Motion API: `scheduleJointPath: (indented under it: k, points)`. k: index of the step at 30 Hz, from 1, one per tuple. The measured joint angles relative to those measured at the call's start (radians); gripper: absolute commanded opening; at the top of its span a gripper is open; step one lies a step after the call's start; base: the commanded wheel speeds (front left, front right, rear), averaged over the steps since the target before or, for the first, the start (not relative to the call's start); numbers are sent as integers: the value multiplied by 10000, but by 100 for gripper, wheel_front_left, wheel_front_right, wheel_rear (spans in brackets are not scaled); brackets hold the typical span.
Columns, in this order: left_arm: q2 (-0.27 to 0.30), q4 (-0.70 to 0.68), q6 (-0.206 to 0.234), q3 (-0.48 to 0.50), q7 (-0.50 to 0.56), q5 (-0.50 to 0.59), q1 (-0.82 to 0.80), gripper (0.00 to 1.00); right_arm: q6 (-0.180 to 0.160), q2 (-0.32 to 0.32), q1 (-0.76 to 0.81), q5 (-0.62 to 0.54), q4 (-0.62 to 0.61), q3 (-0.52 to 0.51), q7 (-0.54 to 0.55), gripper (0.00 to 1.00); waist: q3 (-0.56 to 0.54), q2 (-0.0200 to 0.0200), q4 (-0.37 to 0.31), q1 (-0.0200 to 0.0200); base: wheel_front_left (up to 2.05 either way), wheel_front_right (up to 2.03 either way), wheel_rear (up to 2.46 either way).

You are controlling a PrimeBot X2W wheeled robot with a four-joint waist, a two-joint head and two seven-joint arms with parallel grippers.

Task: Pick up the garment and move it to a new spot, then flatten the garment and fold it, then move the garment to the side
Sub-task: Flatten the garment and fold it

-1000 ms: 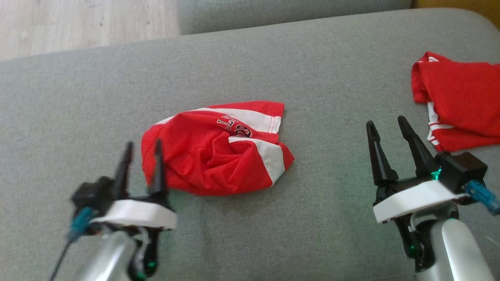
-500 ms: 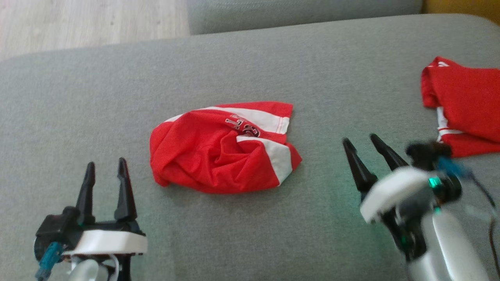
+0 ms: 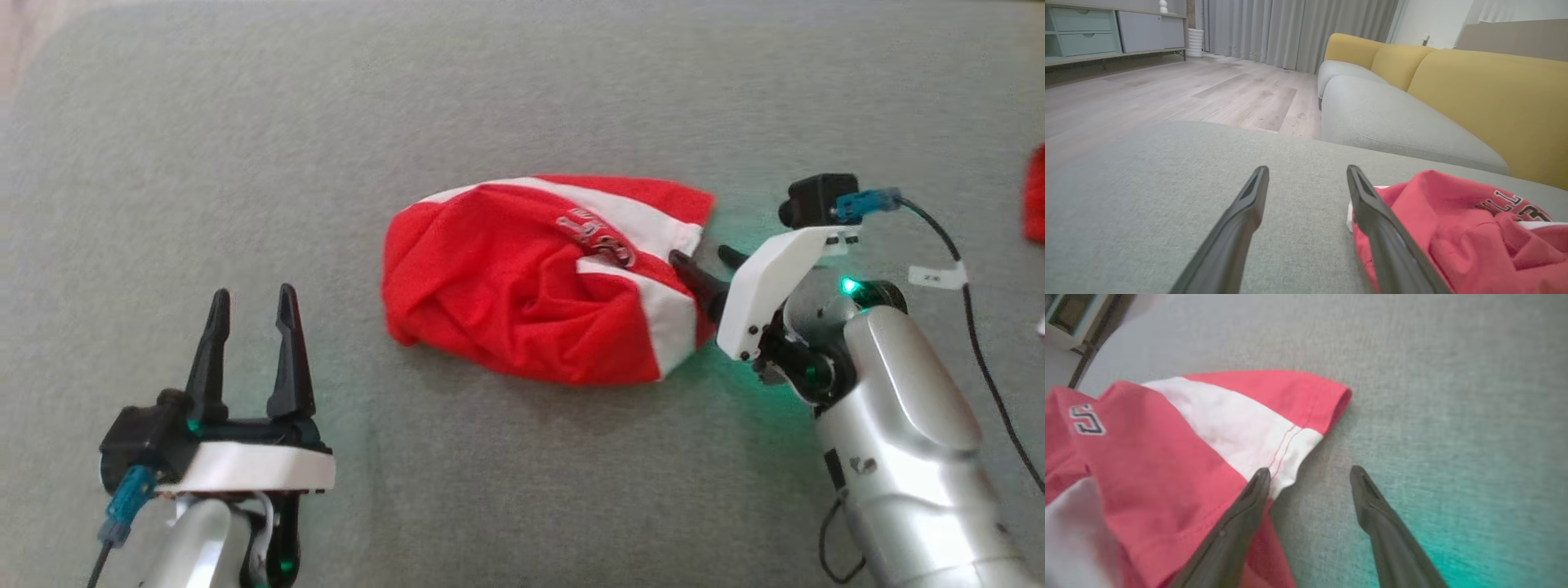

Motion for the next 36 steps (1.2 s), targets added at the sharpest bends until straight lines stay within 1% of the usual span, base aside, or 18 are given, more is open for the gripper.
scheduleJointPath:
  k: [3, 5, 6, 7, 8, 11, 13, 15, 17, 20, 23, 26, 31, 36]
  points:
    - [-100, 96, -138, 33, 0, 13, -30, 100, 0, -10, -399, 94, 635, 163, -197, 100, 199, 0, 302, -2, 0, 0, 0]
    - [-211, 176, -144, 77, -2, 115, -96, 100, 0, -23, -852, 157, 991, 435, -290, 100, 316, 0, 444, 0, 0, 0, 0]
    - [-267, 228, -221, 123, -2, 119, -155, 100, 0, -23, -1034, 274, 1147, 562, -293, 95, 360, 0, 498, 0, 0, 0, 0]
    - [-290, 272, -272, 171, -2, 121, -209, 100, 0, -23, -1172, 380, 1273, 732, -295, 30, 394, 0, 538, 0, 0, 0, 0]
    - [-301, 318, -314, 213, -2, 121, -252, 100, 0, -25, -1262, 447, 1348, 901, -336, 0, 416, 0, 563, -1, 0, 0, 0]
    - [-378, 399, -320, 309, -12, 178, -320, 100, 0, -29, -1338, 349, 1459, 1327, -765, 0, 386, 0, 530, 0, 0, 0, 0]
    - [-464, 399, -393, 405, -12, 228, -316, 100, 0, -23, -1379, -174, 1361, 1509, -1409, 0, 327, 0, 440, -1, 0, 0, 0]
    - [-531, 405, -410, 522, -12, 276, -315, 100, 0, -159, -1561, -694, 991, 1574, -2169, 0, 221, 0, 345, 0, 0, 0, 0]
    - [-539, 433, -479, 616, -13, 276, -310, 100, 0, -416, -1869, -1047, 558, 1513, -2615, 0, 68, 0, 247, -2, 0, 0, 0]
    - [-554, 460, -483, 708, -13, 341, -230, 100, 0, -1007, -2054, -1463, -314, 1361, -3026, 0, -185, 0, 60, -3, 0, 0, 0]
    - [-556, 535, -568, 819, -12, 366, -66, 100, 0, -1672, -1804, -1847, -1022, 1116, -3227, 0, -421, 0, -169, -3, 0, 0, 0]
    - [-552, 571, -581, 890, -13, 366, 46, 100, 0, -2056, -1181, -1918, -1499, 564, -3381, 0, -594, 0, -415, -3, 0, 0, 0]
    - [-562, 543, -585, 892, -13, 502, 89, 100, 0, -2025, -193, -1536, -1237, 207, -3576, 0, -593, 0, -684, -4, 0, 0, 0]
    - [-598, 495, -685, 867, -12, 529, 54, 100, 0, -1883, -513, -1110, -303, 69, -4125, 0, -278, 0, -647, -3, 0, 0, 0]
